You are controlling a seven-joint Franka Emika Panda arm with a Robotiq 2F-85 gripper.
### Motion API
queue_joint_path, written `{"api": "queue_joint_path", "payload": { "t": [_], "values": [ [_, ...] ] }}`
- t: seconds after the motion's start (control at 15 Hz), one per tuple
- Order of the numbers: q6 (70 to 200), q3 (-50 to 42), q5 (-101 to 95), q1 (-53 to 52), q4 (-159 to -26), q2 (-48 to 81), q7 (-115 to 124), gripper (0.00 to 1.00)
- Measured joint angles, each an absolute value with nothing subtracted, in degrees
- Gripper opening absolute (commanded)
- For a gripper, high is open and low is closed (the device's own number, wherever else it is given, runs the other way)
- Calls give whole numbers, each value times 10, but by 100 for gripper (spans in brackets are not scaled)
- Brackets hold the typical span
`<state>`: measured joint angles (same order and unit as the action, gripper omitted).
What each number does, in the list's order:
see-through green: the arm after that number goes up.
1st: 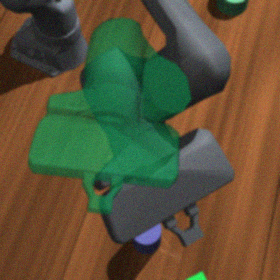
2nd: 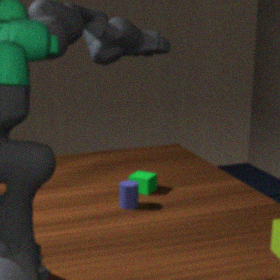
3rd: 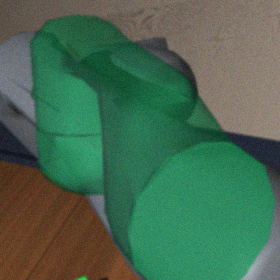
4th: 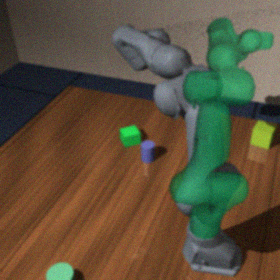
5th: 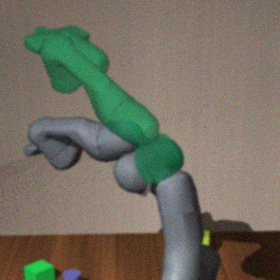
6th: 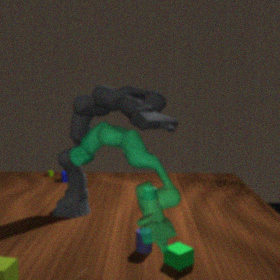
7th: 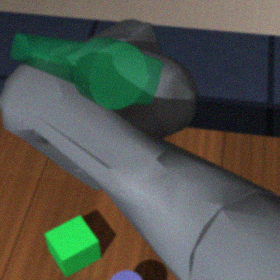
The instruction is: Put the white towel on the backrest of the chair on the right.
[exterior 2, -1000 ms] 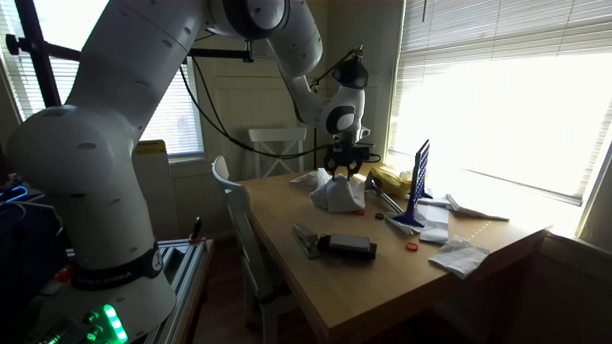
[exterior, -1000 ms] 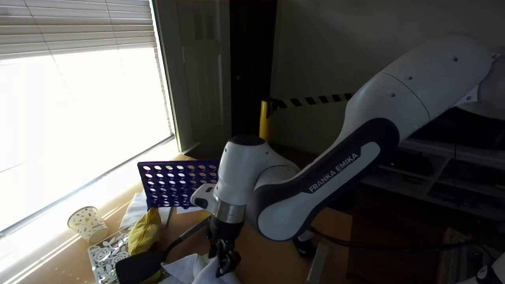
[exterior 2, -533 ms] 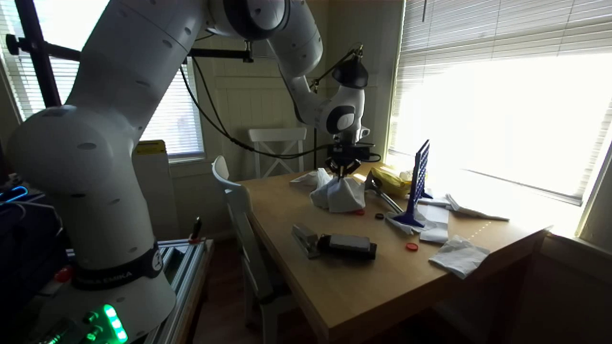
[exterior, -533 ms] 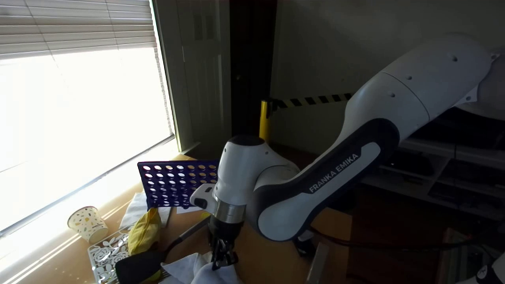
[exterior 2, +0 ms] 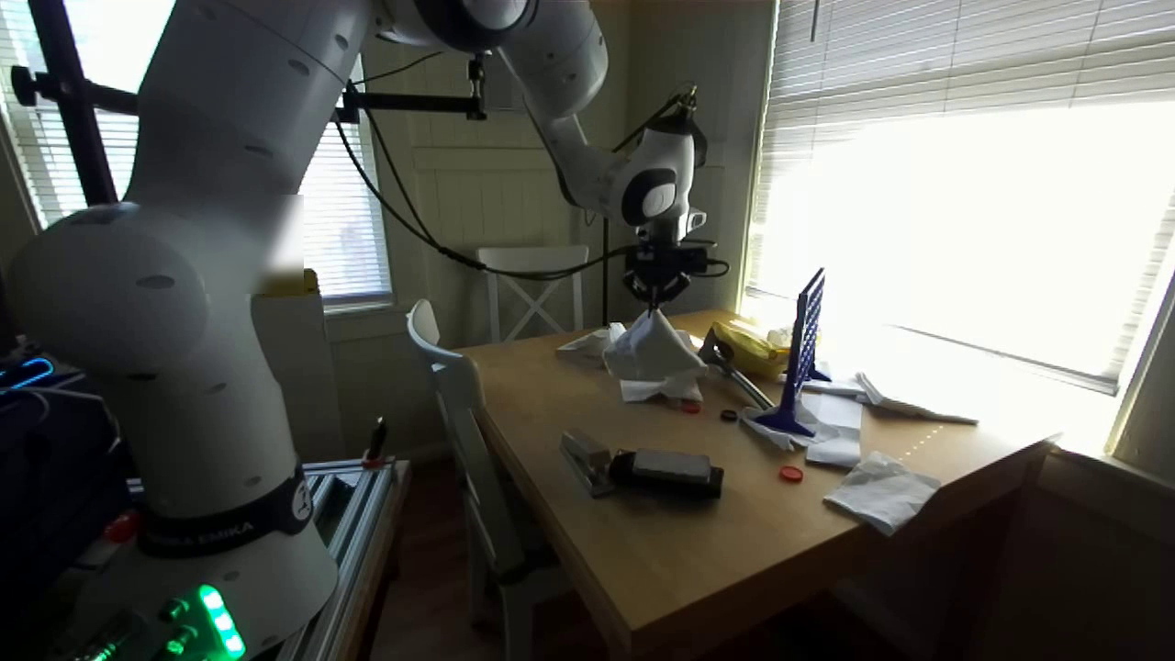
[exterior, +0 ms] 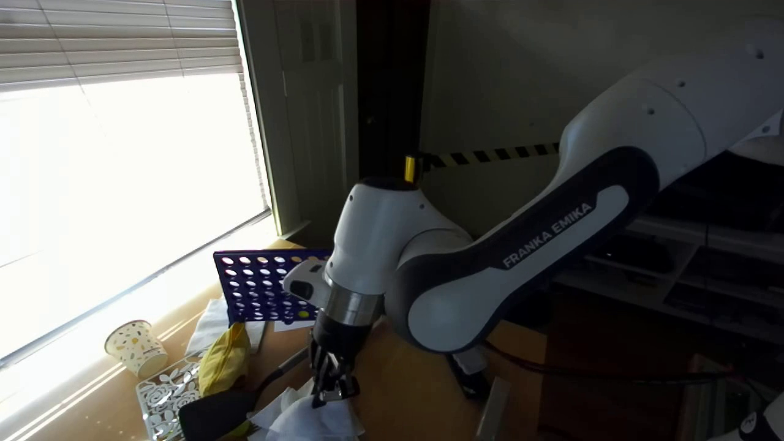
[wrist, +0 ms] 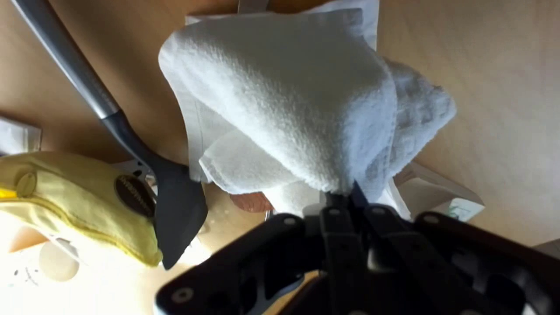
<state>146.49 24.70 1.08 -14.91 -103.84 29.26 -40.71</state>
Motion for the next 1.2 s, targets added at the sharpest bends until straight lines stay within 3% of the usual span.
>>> {"api": "queue_joint_path", "payload": {
  "t": [0.53,0.93,1.2],
  "values": [
    [1356,314,206,-95,-1056,158,-432,1],
    [1332,293,357,-87,-1109,59,-507,1],
    [1229,261,441,-101,-1147,8,-578,1]
  ]
}}
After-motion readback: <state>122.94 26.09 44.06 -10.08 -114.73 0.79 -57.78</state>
